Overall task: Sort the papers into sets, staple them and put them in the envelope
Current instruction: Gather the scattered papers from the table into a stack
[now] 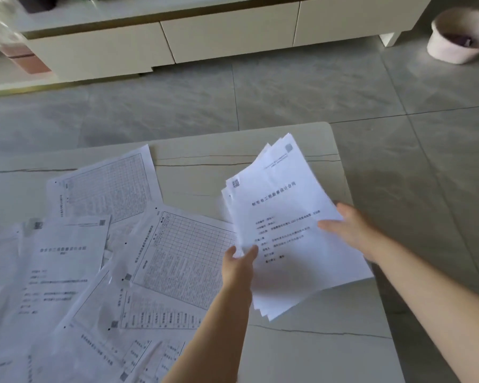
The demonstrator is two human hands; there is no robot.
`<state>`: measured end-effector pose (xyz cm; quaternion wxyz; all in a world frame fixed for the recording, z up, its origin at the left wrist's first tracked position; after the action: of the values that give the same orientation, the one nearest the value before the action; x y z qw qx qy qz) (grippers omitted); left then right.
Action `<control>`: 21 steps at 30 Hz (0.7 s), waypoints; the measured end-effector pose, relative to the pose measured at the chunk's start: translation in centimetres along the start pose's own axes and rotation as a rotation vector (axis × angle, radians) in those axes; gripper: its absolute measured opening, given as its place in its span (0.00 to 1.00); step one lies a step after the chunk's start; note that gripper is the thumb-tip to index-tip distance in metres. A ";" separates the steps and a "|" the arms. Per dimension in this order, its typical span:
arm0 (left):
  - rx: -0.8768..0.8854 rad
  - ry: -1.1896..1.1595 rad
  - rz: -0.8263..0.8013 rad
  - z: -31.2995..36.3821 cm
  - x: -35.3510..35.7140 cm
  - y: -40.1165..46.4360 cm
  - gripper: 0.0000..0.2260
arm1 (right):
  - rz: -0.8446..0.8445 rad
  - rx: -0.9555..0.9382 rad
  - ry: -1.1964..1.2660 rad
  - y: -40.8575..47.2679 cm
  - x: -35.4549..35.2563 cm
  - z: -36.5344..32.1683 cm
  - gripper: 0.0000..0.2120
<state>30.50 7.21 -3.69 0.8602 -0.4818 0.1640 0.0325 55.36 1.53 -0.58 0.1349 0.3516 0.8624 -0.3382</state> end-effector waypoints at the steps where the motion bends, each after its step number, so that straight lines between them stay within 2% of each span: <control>1: -0.015 -0.024 -0.024 0.4 -0.2 -0.4 0.33 | -0.034 0.013 0.050 -0.3 -0.3 -1.1 0.11; 3: -0.032 -0.094 -0.070 1.3 -0.8 -0.8 0.40 | -0.107 0.036 0.119 -1.0 -0.7 -3.3 0.10; 6: -0.024 -0.168 -0.079 2.4 -3.0 -1.0 0.44 | -0.177 0.025 0.185 -2.0 -0.3 -6.4 0.11; 10: -0.022 -0.233 -0.074 3.4 -7.0 -0.4 0.37 | -0.211 -0.011 0.233 -3.2 2.6 -10.0 0.12; 13: -0.078 -0.308 -0.098 3.3 -9.4 0.6 0.40 | -0.208 -0.039 0.271 -3.8 4.8 -12.6 0.11; 16: -0.125 -0.473 -0.110 3.4 -11.9 1.4 0.39 | -0.281 -0.059 0.262 -4.6 7.3 -15.0 0.11; 19: -0.136 -0.669 -0.185 4.4 -14.4 2.2 0.39 | -0.354 -0.077 0.104 -5.4 10.6 -16.1 0.09; 21: -0.085 -0.670 -0.178 5.2 -16.6 2.6 0.33 | -0.399 -0.094 -0.016 -6.2 13.5 -16.2 0.08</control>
<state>15.60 14.67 1.92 0.8448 -0.4922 -0.1716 0.1207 41.44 16.19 8.05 0.0884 0.1643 0.9286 -0.3207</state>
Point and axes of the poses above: each hand's wrist, its own y-axis towards the middle knuckle, its own x-axis out of the palm, z = x × y, the point moved 9 cm from there along y, towards the middle knuckle, and after that the axes turned 15 degrees about z, right-handed, at the moved point
